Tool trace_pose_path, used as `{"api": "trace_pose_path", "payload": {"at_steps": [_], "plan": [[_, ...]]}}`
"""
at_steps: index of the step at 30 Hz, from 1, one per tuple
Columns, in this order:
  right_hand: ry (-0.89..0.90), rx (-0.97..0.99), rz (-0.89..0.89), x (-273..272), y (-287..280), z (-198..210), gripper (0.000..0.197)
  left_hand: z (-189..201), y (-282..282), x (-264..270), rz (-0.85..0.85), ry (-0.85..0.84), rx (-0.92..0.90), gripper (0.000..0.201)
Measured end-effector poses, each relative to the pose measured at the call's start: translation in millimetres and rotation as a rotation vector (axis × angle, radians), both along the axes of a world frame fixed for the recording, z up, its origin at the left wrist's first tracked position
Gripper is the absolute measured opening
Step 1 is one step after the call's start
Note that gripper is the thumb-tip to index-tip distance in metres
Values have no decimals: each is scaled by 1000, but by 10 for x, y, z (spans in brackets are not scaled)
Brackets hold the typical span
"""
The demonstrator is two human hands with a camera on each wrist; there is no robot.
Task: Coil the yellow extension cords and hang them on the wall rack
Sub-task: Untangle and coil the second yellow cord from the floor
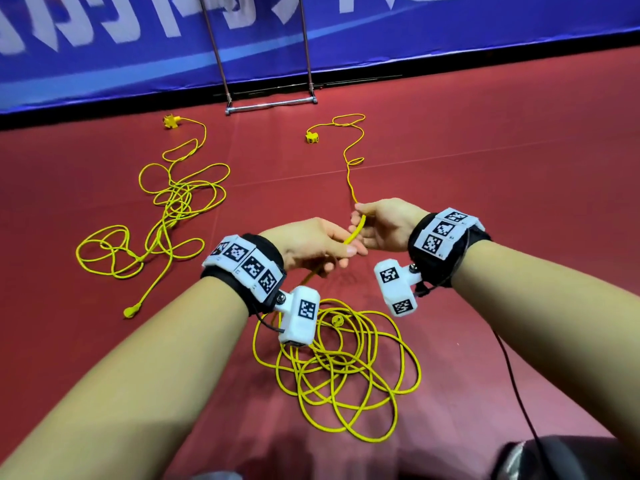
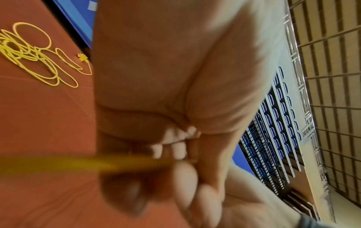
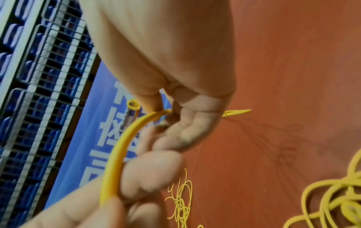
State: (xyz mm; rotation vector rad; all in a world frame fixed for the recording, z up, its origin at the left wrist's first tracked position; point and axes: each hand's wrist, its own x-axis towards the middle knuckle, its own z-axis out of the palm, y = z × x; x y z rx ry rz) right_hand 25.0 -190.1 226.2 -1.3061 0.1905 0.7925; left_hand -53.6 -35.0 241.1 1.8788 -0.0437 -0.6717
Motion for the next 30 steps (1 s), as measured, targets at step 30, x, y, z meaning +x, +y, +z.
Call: {"api": "trace_pose_path", "payload": {"at_steps": [30], "plan": [[-16,-85,110,-26,-33,-39,22,-52,-29,23,191,-5,-55,11]]}}
